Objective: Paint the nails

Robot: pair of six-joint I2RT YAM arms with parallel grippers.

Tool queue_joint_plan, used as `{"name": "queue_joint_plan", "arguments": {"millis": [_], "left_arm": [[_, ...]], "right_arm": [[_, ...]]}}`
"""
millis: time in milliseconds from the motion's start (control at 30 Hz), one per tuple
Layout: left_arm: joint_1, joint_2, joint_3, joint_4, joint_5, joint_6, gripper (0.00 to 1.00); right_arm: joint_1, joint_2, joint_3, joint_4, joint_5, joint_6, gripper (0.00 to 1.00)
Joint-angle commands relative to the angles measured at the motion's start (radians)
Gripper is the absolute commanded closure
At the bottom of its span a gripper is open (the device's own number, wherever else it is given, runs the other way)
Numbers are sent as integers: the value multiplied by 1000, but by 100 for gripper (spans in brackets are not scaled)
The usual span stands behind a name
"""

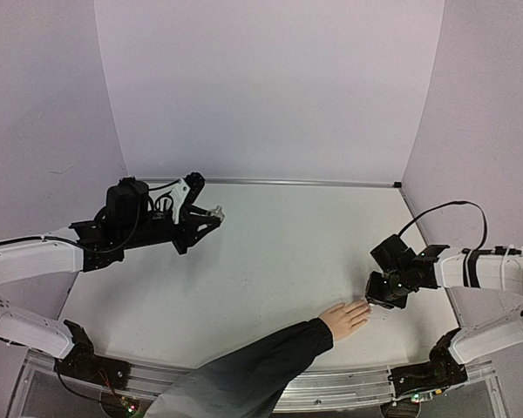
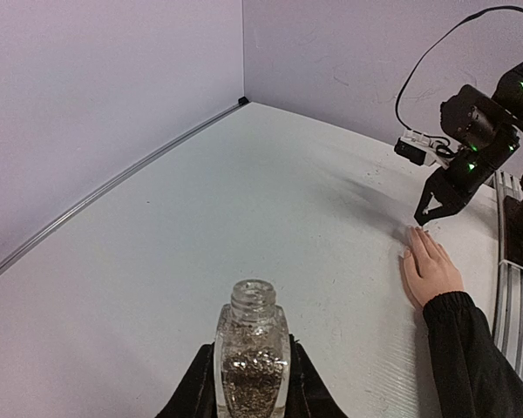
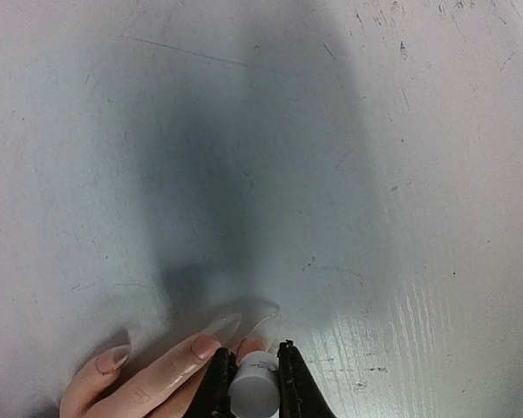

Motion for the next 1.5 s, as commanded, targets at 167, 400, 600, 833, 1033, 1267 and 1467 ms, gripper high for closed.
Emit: {"name": "queue_joint_plan", "arguments": {"millis": [167, 400, 600, 833, 1033, 1267, 1467], "left_arm": [[4, -33, 46, 19, -1, 6, 100], [5, -31, 48, 19, -1, 7, 100], [5, -31, 48, 19, -1, 7, 100], [5, -28, 49, 19, 2, 6, 100], [5, -27, 51, 19, 6, 5, 100], [5, -33, 53, 19, 11, 2, 100], [5, -36, 53, 18, 9, 3, 100]], "right_arm": [[-4, 21, -3, -42, 44, 39, 100], [-4, 9, -2, -65, 78, 62, 100], [-4, -16, 10, -99, 102, 77, 100], [-5, -99, 30, -152, 81, 61, 100], [-4, -103, 13, -146, 13, -4, 100], [-4, -66, 12, -79, -15, -29, 100], [-4, -33, 6, -61, -12, -26, 100]]}}
